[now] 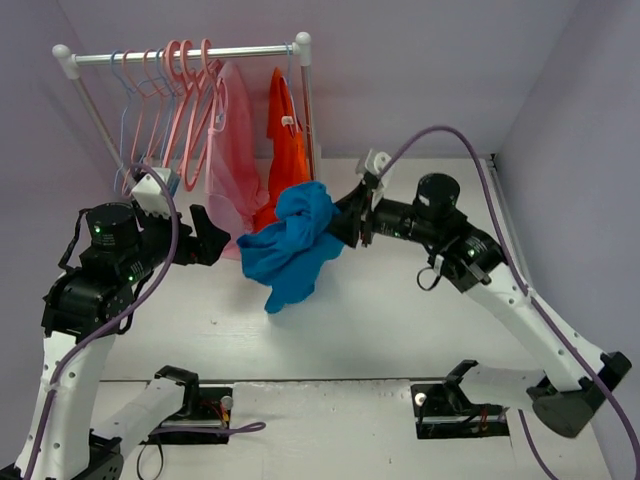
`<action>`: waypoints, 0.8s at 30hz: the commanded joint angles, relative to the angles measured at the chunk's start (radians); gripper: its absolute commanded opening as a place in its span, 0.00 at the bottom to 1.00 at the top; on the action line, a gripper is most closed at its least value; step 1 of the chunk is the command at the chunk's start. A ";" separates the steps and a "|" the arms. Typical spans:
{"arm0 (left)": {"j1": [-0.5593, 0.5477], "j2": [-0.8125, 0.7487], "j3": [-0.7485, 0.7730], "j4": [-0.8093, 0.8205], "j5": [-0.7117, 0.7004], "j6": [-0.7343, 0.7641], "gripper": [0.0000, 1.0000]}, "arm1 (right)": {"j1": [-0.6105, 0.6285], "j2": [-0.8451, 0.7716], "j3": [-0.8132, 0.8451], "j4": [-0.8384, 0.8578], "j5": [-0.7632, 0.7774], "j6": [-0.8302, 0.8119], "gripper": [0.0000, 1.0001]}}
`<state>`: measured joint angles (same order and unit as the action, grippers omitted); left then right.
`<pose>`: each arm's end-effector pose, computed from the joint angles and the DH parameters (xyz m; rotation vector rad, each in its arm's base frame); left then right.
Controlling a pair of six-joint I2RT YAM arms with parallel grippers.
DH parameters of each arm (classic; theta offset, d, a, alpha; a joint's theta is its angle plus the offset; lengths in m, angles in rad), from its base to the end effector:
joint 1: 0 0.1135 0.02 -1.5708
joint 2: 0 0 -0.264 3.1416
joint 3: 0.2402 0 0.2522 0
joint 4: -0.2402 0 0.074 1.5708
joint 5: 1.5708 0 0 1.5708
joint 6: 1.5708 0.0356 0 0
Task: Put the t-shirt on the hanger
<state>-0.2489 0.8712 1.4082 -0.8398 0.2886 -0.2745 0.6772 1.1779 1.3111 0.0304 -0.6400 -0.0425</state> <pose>0.1264 -0.0426 0.4601 0.1785 1.9007 -0.6275 0.1854 0.1763 0.4661 -1.0117 1.1256 0.9623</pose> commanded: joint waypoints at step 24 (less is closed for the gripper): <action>-0.196 0.086 -0.613 0.208 -0.062 -0.315 0.78 | 0.068 0.175 -0.308 -0.064 0.444 0.162 0.45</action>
<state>-0.4275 0.9802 0.8148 -0.7070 0.2557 -0.4902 0.6984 1.2620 0.9478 -0.0711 -0.1707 0.0613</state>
